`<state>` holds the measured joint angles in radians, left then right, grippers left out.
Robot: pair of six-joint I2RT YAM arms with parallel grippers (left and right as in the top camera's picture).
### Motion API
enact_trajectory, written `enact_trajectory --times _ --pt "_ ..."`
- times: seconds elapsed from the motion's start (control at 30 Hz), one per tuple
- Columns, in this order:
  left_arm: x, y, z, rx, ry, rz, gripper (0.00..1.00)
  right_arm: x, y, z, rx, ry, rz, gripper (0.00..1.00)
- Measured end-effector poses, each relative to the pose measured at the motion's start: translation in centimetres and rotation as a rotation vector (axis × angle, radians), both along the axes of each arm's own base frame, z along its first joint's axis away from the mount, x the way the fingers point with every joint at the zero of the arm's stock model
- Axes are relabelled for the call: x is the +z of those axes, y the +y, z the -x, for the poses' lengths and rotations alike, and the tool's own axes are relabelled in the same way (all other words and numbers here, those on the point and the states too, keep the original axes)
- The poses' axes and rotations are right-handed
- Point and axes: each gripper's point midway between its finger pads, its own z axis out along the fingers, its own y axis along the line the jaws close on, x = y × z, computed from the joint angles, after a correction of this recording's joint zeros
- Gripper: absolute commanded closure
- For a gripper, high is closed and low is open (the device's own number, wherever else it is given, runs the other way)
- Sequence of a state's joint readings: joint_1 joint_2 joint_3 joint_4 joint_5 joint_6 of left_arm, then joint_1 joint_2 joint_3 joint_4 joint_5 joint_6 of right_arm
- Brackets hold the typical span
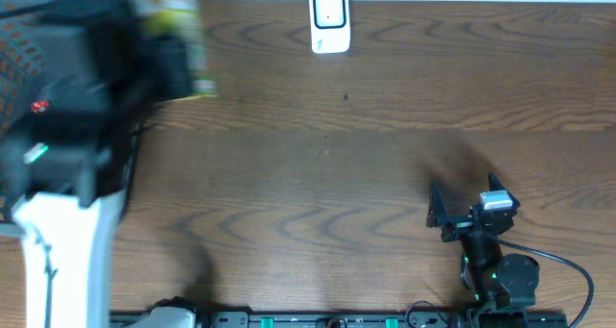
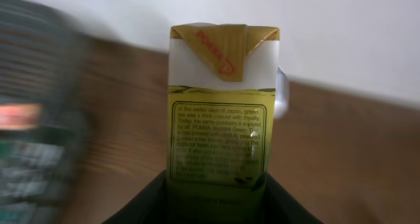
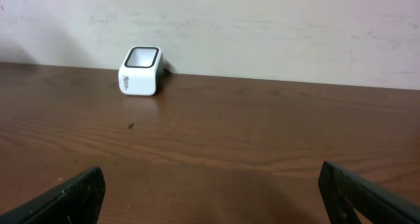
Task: Scan the item barcode
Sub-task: 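Carry the tea carton toward the scanner and set it on the table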
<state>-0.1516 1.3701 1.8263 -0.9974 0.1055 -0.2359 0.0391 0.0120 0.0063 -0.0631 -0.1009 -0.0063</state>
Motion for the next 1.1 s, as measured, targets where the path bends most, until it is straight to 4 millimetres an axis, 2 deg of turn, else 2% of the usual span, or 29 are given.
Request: enact_trajectory --times 0.13,0.3,0.5,0.6,0.7,0.8,0.93,1.1 --pt "-5.1 -7.7 -1.8 -0.148 0.142 -0.015 0.61 0.0 0.0 0.0 0.000 0.000 0.000 0.01" --pt "-12.2 -16.8 -2.8 -0.289 0.278 -0.067 0.60 0.0 0.0 0.0 0.000 0.000 0.000 0.01" --pt "-20.5 -26.9 -2.1 -0.437 0.354 -0.117 0.60 0.0 0.5 0.1 0.019 0.000 0.000 0.01" --pt "-23.9 -30.7 -0.9 -0.485 0.372 -0.132 0.61 0.0 0.6 0.1 0.022 0.000 0.000 0.01" --pt "-26.2 -33.1 -0.1 -0.507 0.372 -0.153 0.60 0.0 0.6 0.1 0.023 0.000 0.000 0.01" --pt "-27.8 -34.6 0.5 -0.511 0.359 -0.180 0.61 0.0 0.6 0.1 0.023 0.000 0.000 0.01" --pt "-28.9 -35.5 0.4 -0.493 0.332 -0.207 0.61 0.0 0.6 0.1 0.023 0.000 0.000 0.01" --pt "-29.7 -35.6 -0.6 -0.449 0.302 -0.218 0.61 0.0 0.6 0.1 0.023 0.000 0.000 0.01"
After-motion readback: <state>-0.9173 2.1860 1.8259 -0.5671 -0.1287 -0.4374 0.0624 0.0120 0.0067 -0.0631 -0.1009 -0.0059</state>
